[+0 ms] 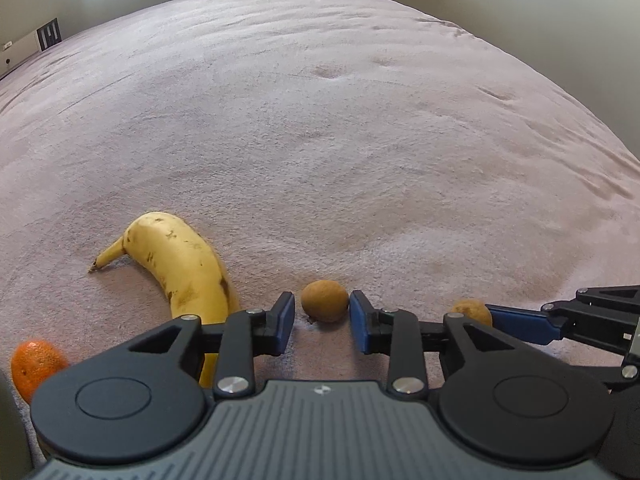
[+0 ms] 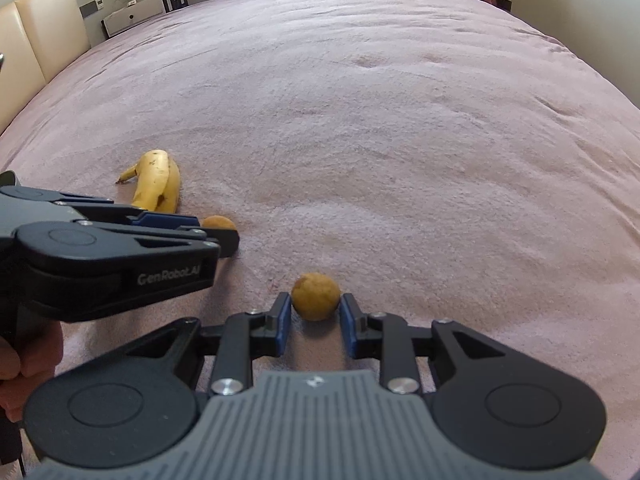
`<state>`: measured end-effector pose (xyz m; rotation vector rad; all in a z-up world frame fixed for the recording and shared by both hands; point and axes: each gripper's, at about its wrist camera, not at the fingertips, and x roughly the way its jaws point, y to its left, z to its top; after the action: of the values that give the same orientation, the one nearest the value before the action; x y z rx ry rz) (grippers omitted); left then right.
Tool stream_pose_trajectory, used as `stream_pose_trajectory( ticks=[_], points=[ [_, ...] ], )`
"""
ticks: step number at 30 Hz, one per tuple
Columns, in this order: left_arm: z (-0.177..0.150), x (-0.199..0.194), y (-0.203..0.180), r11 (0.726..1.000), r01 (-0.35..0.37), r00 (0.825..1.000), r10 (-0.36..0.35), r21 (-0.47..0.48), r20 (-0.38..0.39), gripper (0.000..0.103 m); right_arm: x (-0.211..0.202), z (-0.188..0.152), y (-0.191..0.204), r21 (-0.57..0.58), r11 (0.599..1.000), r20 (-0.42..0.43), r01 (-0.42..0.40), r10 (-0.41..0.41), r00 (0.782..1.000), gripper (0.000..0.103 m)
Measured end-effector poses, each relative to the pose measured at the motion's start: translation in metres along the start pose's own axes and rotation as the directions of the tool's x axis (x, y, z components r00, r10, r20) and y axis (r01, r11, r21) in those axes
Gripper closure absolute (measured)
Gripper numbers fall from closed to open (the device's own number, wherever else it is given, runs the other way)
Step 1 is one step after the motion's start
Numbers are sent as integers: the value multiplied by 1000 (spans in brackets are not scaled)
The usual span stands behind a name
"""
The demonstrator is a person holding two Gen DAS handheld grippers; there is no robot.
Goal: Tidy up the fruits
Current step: 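Grasp the second small brown kiwi beside the banana with the left tool, then carry both held kiwis over the green colander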
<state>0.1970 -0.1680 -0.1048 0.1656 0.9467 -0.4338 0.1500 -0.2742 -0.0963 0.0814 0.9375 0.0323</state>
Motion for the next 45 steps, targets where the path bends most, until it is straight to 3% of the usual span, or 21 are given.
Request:
stream_pose_trajectory(
  ticks=[4, 9, 22, 32, 45],
  points=[
    [-1, 3, 0, 1000, 9, 1000, -9, -4, -4, 73, 1, 1, 0, 0, 1000, 2, 2, -2, 1000, 79],
    [-2, -6, -1, 1000, 1, 1000, -1, -8, 16, 74, -4, 2, 3, 2, 1000, 10, 1, -1, 1000, 80],
    [-20, -77, 21, 992, -84, 995, 89, -91, 53, 74, -26, 9, 29, -31, 999, 38, -10, 11, 999, 80],
    [-32, -123, 51, 980, -137, 988, 146, -144, 52, 74, -45, 9, 79, -139, 988, 65, -73, 83, 994, 80],
    [-43, -169, 103, 949, -198, 976, 214, -246, 41, 74, -72, 15, 143, -286, 943, 99, -169, 205, 974, 80]
  ],
)
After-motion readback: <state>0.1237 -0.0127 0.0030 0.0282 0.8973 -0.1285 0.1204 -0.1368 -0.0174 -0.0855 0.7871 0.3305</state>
